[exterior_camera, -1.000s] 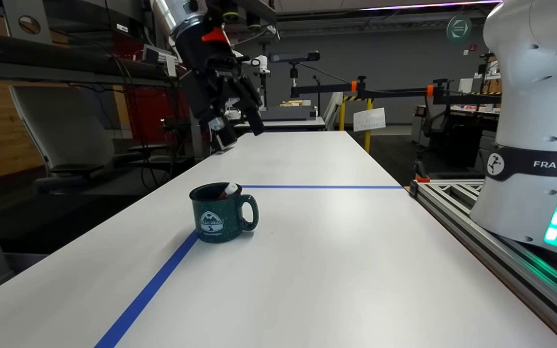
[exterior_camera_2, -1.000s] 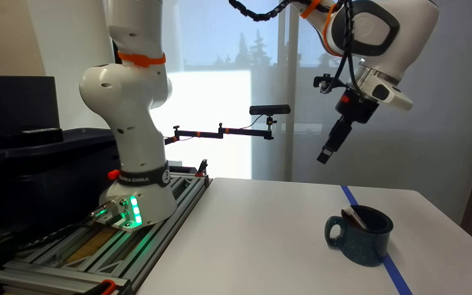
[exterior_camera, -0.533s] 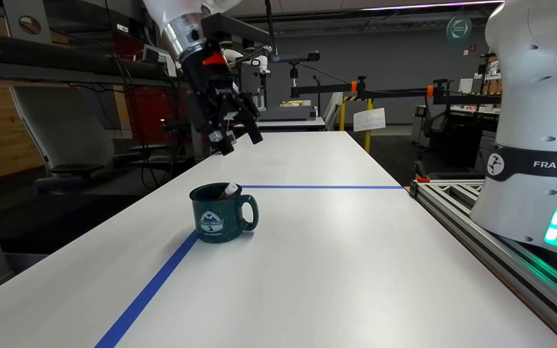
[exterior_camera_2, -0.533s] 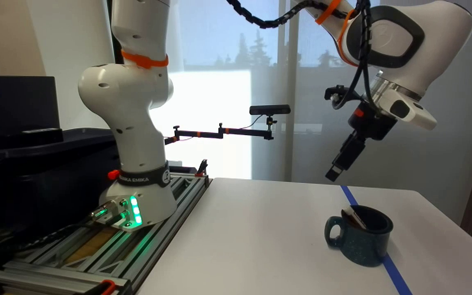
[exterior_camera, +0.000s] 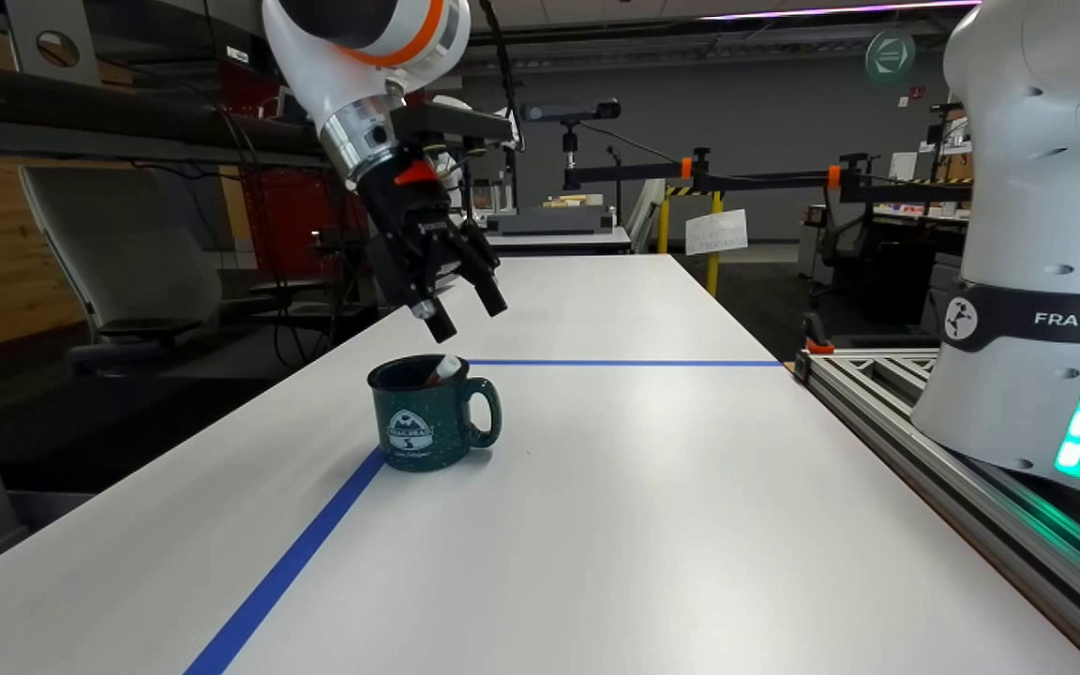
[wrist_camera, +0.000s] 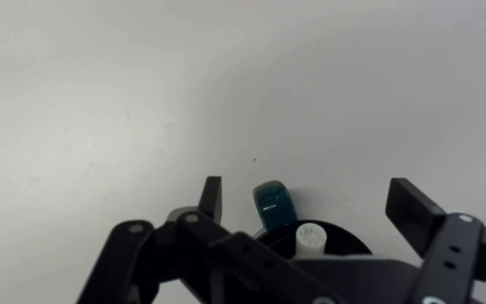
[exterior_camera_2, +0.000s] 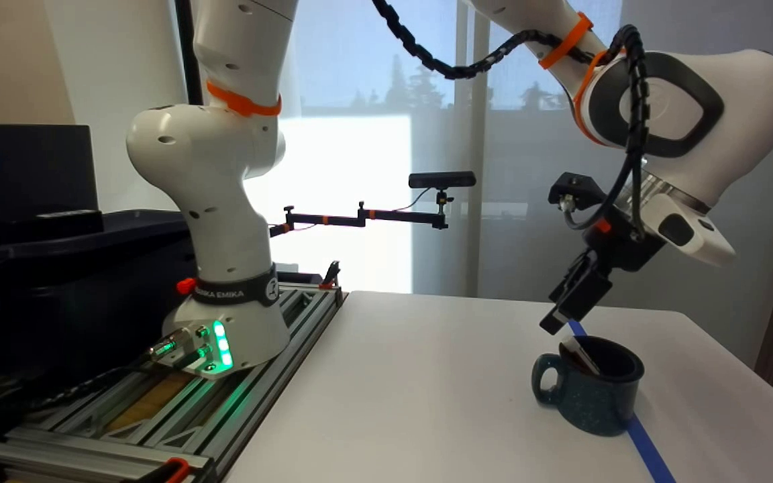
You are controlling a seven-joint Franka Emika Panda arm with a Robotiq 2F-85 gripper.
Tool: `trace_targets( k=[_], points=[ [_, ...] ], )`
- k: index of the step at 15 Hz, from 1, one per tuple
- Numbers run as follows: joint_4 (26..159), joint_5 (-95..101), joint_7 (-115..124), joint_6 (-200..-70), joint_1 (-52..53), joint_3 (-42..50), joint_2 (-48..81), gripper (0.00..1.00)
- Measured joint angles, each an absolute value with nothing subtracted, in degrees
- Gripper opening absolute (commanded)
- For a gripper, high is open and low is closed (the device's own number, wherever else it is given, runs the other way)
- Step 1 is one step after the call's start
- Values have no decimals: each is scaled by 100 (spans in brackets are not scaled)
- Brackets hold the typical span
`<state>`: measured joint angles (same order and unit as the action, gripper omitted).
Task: Remove the marker from the mug cup
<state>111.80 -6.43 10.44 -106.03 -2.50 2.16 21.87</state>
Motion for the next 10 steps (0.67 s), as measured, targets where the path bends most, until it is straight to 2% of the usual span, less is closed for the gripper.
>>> trace_targets(
  k=[10],
  points=[
    [11143,-618,1044,-10605,-218,215,2238,100]
  ],
)
